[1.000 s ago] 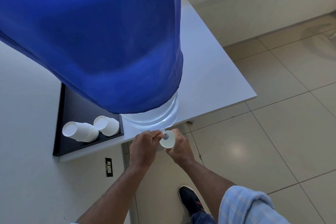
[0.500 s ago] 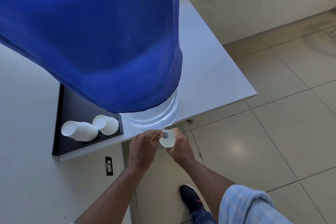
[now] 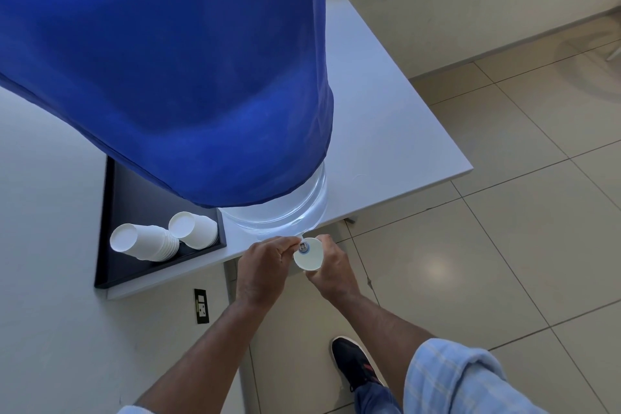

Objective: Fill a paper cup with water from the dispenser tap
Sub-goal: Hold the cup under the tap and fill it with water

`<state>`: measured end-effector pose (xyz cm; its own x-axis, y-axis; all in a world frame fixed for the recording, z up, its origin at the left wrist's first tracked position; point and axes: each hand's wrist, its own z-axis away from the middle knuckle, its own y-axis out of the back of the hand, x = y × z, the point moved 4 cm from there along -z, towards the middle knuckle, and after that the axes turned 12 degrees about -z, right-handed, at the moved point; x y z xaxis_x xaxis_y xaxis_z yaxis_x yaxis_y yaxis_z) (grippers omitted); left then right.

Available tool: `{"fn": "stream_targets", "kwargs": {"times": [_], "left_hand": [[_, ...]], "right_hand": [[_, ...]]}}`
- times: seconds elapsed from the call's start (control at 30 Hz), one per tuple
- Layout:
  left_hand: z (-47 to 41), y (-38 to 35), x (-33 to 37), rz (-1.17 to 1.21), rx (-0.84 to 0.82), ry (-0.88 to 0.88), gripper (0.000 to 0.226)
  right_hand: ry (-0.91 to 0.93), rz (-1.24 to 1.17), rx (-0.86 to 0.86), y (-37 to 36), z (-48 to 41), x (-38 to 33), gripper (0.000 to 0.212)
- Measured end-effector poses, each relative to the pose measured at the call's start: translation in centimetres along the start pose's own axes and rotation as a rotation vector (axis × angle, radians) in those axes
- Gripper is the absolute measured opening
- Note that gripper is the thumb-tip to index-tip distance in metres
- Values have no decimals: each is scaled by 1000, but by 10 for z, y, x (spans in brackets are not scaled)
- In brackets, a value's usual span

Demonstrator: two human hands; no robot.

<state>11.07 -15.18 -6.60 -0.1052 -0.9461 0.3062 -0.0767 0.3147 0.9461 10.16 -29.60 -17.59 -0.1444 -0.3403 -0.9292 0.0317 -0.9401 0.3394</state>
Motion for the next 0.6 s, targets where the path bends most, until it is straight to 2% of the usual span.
{"fn": "stream_targets", "kwargs": {"times": [0.6], "left_hand": [[-6,0,4,-110,-50,-81,15]], "right_hand": [[3,9,2,-2,1,2,54]]}}
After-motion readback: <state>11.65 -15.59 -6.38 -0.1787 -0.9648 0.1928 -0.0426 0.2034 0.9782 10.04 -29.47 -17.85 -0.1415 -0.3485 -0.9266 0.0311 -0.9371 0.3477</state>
